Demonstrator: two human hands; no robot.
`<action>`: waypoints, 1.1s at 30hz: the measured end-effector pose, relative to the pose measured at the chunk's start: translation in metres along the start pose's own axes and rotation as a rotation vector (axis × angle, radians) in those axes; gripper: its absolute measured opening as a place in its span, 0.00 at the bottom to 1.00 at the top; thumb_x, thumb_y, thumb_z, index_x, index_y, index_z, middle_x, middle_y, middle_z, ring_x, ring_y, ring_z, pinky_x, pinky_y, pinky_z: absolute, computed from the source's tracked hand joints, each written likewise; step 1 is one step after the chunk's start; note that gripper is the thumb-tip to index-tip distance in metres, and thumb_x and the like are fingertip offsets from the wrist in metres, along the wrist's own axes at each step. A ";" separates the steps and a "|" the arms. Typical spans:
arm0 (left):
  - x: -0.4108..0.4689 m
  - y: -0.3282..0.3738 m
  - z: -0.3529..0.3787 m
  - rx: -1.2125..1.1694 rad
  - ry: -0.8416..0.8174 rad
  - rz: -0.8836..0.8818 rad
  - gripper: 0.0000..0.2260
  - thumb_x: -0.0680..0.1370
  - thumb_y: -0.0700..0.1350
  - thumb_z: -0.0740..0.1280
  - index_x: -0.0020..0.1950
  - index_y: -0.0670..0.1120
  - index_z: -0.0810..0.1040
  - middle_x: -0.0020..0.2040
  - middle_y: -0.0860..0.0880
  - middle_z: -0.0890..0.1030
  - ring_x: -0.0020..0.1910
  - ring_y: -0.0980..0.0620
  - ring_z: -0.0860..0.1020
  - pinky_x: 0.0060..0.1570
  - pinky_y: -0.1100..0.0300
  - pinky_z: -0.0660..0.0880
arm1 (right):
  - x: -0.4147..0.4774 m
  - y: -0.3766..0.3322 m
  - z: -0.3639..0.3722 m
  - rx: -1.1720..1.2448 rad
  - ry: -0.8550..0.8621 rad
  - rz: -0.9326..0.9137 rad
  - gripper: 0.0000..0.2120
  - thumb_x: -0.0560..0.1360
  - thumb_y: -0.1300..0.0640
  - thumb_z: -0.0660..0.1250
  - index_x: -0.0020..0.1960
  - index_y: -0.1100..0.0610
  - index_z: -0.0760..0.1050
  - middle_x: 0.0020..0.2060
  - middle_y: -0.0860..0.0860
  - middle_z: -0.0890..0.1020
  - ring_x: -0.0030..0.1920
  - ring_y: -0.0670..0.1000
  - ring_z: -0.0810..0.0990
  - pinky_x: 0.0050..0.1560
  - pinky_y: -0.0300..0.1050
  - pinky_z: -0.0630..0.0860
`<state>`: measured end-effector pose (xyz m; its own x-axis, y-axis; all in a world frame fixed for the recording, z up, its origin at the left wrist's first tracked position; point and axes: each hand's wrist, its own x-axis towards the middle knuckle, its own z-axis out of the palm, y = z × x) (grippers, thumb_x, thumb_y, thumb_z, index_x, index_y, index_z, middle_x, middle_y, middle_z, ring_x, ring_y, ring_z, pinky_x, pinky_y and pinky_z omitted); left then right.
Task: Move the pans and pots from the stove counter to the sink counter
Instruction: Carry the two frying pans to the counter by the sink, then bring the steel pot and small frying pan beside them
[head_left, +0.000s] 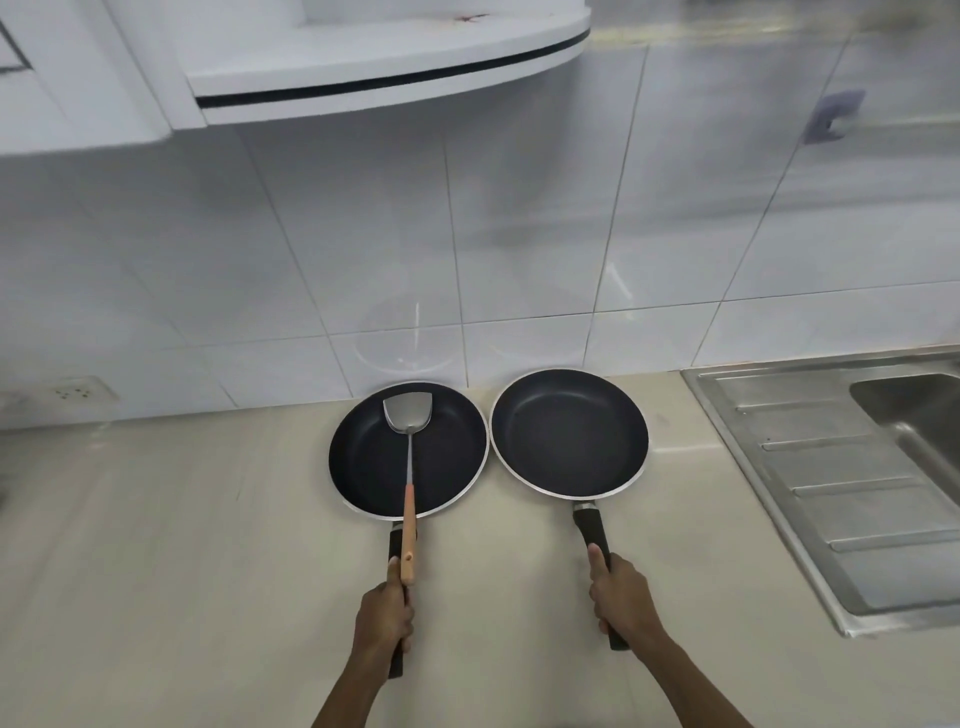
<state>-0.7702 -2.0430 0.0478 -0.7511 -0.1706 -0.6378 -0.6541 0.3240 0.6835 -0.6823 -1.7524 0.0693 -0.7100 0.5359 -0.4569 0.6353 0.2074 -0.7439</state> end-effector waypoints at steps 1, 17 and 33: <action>0.000 0.002 0.001 -0.004 -0.003 -0.008 0.27 0.84 0.60 0.54 0.33 0.43 0.68 0.22 0.48 0.68 0.17 0.48 0.64 0.23 0.60 0.65 | 0.002 -0.002 0.001 -0.005 -0.010 0.002 0.22 0.84 0.45 0.55 0.41 0.61 0.70 0.31 0.56 0.76 0.24 0.53 0.73 0.25 0.45 0.74; 0.004 0.013 0.001 -0.101 -0.091 -0.032 0.25 0.84 0.61 0.55 0.37 0.44 0.69 0.23 0.48 0.69 0.19 0.51 0.65 0.19 0.61 0.66 | 0.022 -0.014 -0.004 0.006 -0.141 0.089 0.21 0.84 0.43 0.55 0.43 0.60 0.69 0.29 0.55 0.74 0.20 0.50 0.71 0.24 0.44 0.74; -0.074 -0.051 -0.002 -0.114 0.081 0.119 0.30 0.79 0.67 0.61 0.30 0.44 0.72 0.23 0.48 0.73 0.21 0.49 0.70 0.24 0.60 0.69 | -0.023 0.036 -0.020 0.356 -0.291 0.161 0.16 0.79 0.44 0.68 0.43 0.57 0.75 0.26 0.50 0.77 0.24 0.50 0.74 0.26 0.42 0.75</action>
<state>-0.6816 -2.0485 0.0609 -0.8255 -0.2132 -0.5226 -0.5627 0.2394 0.7912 -0.6370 -1.7405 0.0632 -0.6993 0.2766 -0.6592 0.6363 -0.1794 -0.7503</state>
